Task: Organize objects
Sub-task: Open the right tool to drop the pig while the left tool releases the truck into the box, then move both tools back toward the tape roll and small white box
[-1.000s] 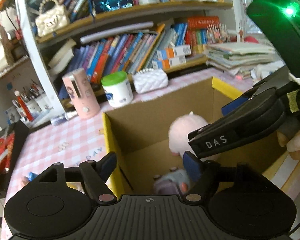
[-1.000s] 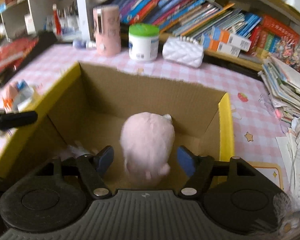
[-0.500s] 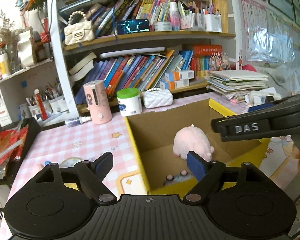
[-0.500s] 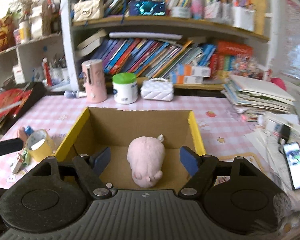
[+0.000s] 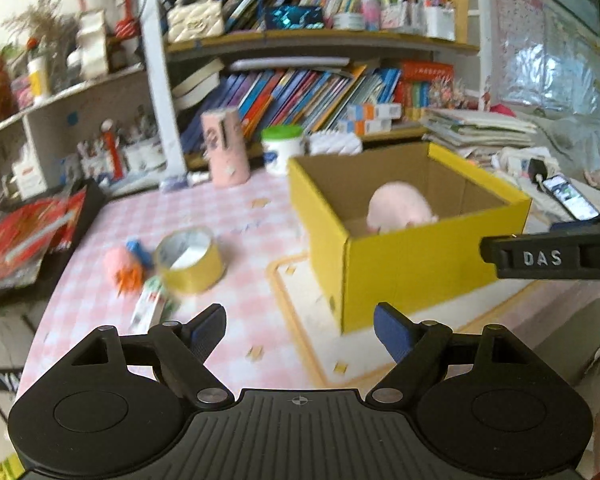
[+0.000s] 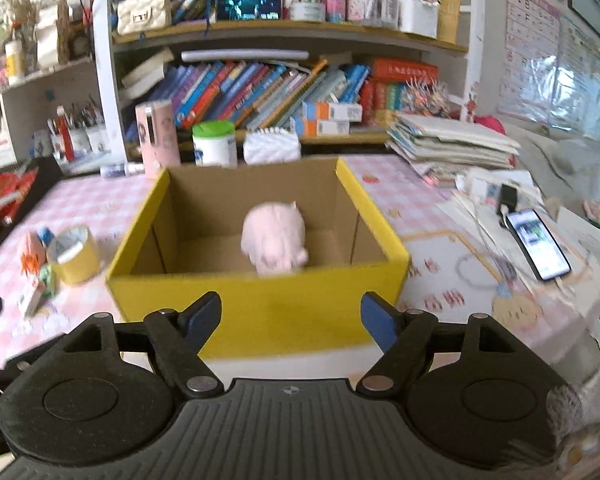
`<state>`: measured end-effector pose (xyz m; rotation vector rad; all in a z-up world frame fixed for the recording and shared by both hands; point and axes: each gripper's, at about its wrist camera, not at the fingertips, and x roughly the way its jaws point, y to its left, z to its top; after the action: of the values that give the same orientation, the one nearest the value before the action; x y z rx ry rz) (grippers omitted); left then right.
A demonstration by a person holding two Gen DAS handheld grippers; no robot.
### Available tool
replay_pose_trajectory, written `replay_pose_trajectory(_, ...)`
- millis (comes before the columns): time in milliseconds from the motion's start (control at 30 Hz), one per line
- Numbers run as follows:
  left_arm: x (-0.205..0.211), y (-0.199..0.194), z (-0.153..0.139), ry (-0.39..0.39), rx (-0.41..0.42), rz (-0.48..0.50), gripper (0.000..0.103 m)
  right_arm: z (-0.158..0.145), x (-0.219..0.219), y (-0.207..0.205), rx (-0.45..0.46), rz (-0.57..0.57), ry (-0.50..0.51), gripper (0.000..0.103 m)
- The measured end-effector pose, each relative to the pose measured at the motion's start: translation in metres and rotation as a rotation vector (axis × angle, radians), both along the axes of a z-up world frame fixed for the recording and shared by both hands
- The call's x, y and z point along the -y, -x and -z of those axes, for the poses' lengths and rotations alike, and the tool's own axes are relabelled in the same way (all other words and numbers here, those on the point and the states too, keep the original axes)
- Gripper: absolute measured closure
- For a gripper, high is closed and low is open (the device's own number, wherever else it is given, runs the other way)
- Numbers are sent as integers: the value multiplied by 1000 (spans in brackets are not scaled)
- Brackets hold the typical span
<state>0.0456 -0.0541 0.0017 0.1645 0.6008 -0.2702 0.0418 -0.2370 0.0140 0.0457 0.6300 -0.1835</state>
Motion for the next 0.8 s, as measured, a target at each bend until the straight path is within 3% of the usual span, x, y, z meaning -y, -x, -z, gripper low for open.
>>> replay_pose_trajectory(233,-28,18,16,0,-81,-41,19,19,-27,23,-75,9,-19,24)
replay_pose_trajectory(800,-70,50,32,-21,-145,-89,15,41,-85,48,-169,-104,-38,20)
